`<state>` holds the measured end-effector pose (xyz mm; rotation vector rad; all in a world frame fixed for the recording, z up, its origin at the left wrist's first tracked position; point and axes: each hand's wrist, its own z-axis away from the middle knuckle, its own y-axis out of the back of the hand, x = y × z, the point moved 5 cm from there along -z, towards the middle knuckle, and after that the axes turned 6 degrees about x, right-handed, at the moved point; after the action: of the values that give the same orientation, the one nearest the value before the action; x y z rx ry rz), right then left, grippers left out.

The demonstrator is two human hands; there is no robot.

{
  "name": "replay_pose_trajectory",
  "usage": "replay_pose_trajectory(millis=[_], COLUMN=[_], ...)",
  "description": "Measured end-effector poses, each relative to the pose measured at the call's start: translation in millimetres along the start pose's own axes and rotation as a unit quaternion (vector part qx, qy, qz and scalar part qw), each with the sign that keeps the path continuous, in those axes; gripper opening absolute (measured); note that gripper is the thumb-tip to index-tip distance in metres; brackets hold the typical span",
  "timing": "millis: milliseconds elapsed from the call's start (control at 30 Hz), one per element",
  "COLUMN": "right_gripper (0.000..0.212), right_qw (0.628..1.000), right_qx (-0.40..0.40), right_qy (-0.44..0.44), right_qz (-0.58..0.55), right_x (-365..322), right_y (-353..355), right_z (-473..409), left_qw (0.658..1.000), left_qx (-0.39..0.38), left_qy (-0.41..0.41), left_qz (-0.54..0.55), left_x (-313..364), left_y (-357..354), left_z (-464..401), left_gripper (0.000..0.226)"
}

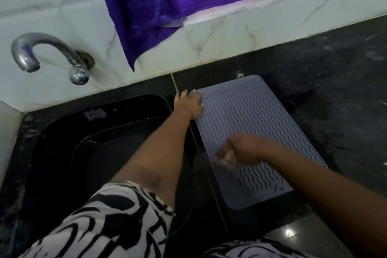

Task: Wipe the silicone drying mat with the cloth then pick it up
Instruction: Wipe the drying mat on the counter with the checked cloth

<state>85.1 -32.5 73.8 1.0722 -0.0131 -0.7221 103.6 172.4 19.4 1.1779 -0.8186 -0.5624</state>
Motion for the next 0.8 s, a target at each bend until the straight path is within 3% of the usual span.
replay_pose_trajectory(millis=[100, 133, 233, 267, 367, 500, 600, 667, 800], right_gripper=[0.05, 0.05, 0.063, 0.065, 0.061, 0.063, 0.043, 0.032, 0.05], right_qw=[0.995, 0.994, 0.983, 0.98, 0.982, 0.976, 0.992, 0.994, 0.996], right_qx=[0.101, 0.105, 0.062, 0.057, 0.013, -0.074, -0.107, -0.039, 0.075], right_qy=[-0.002, -0.001, -0.022, -0.019, 0.001, -0.031, -0.056, -0.059, -0.05], right_qz=[0.015, 0.04, 0.173, 0.189, 0.188, 0.203, 0.038, -0.087, 0.006], right_x=[-3, -3, -2, 0, -3, -18, -14, -6, 5], right_y=[13, -2, -55, -66, -85, -102, -80, -47, -44], right_z=[-43, -56, -61, -53, -2, 81, 104, 94, 39], left_qw=[0.989, 0.991, 0.995, 0.994, 0.988, 0.976, 0.977, 0.985, 0.996], left_qx=[0.121, 0.096, -0.093, -0.108, -0.086, -0.078, -0.072, -0.057, 0.065], left_qy=[0.019, 0.033, 0.036, 0.017, -0.032, -0.027, -0.023, -0.015, 0.005], left_qz=[0.082, 0.092, 0.019, -0.015, -0.124, -0.203, -0.197, -0.162, 0.064], left_x=[2, 4, 5, 3, 5, 8, 6, 6, 12], left_y=[10, 4, -36, -42, -45, -43, -46, -46, -43], left_z=[15, 21, 34, 35, 35, 40, 42, 46, 74], left_gripper=[0.036, 0.035, 0.062, 0.067, 0.065, 0.064, 0.063, 0.062, 0.046])
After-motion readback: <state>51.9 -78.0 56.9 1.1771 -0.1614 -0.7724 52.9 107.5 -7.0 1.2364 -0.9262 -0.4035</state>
